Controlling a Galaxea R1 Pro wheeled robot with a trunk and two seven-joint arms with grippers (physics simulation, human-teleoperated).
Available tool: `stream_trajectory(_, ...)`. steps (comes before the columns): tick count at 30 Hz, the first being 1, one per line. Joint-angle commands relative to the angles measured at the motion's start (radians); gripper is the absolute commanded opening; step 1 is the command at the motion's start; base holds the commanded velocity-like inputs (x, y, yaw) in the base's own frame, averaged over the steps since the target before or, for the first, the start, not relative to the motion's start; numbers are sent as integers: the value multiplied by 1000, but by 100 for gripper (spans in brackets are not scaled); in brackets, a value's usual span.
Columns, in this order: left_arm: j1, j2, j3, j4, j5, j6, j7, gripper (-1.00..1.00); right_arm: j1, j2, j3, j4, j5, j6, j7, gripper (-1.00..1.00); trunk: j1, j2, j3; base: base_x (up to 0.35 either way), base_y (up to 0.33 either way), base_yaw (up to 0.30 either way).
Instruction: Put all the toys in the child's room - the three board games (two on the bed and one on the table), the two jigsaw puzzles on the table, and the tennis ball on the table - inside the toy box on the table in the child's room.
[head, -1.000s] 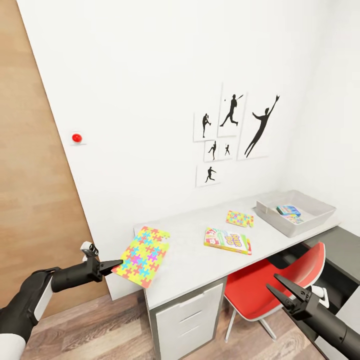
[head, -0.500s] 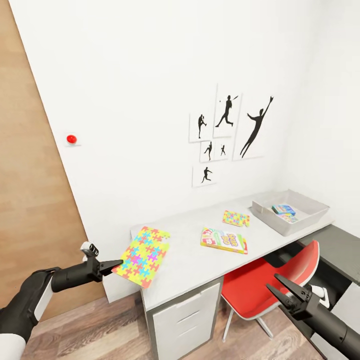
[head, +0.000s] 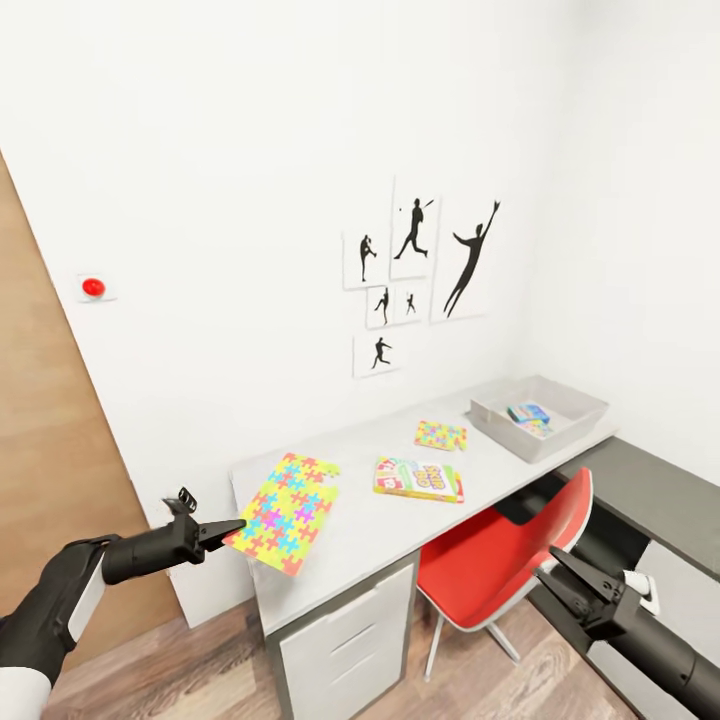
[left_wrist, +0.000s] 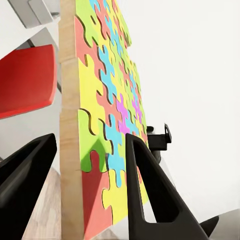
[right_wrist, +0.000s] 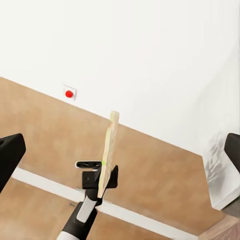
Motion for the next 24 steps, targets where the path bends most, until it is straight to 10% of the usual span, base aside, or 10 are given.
stream_trajectory(1, 0, 0, 0, 1, 0, 11, -4, -100, 0, 0, -3, -1, 1, 3, 4, 100, 1, -1, -1, 0, 0, -140)
stream_trajectory(7, -8, 1, 4, 4, 1, 11, -4, -100, -3, -10, -69, -24, -2, 3, -4, 100, 1, -1, 1, 0, 0, -44)
stream_trajectory(14, -74, -1, 8, 9, -2, 11, -4, -100, -68, -71, -82, -43, -1, 3, -13, 100, 1, -1, 1, 0, 0, -3)
stream_trajectory(24, -178, -4, 8, 52, -3, 11, -4, -100, -113, -83, -92, -46, 0, 3, -91, 100, 1, -1, 1, 0, 0, 0)
